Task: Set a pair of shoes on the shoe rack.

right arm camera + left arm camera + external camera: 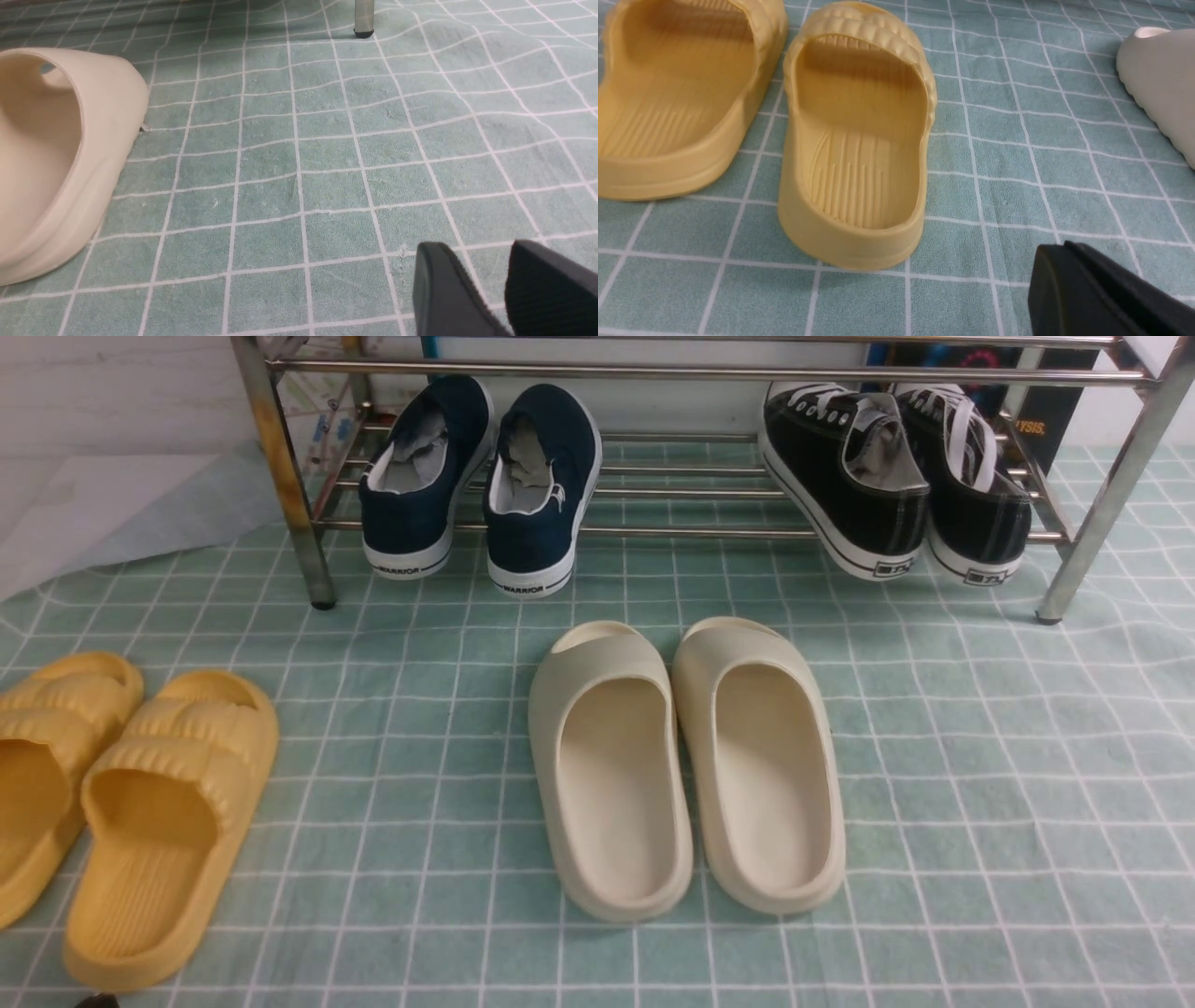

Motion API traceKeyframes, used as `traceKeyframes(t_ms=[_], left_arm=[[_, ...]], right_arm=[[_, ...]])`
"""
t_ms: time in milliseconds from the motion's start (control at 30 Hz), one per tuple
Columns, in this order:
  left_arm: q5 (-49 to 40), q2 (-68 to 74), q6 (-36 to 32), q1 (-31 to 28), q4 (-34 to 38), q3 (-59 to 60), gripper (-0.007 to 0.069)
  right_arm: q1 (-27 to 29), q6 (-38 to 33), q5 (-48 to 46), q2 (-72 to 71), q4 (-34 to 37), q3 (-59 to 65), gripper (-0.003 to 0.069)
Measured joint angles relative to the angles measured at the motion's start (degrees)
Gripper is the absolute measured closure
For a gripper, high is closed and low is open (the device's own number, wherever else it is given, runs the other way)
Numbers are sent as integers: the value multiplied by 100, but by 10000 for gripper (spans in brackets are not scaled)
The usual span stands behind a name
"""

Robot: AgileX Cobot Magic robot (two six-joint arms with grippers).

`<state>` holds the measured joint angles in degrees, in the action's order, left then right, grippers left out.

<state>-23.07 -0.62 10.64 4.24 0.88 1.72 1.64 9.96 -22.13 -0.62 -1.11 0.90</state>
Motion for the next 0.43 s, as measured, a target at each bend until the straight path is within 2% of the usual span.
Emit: traceKeyframes(t_ms=[433], left_arm=[[0, 0, 0, 0, 0, 0, 620]], right_arm=[[0, 0, 0, 0, 0, 0, 420]])
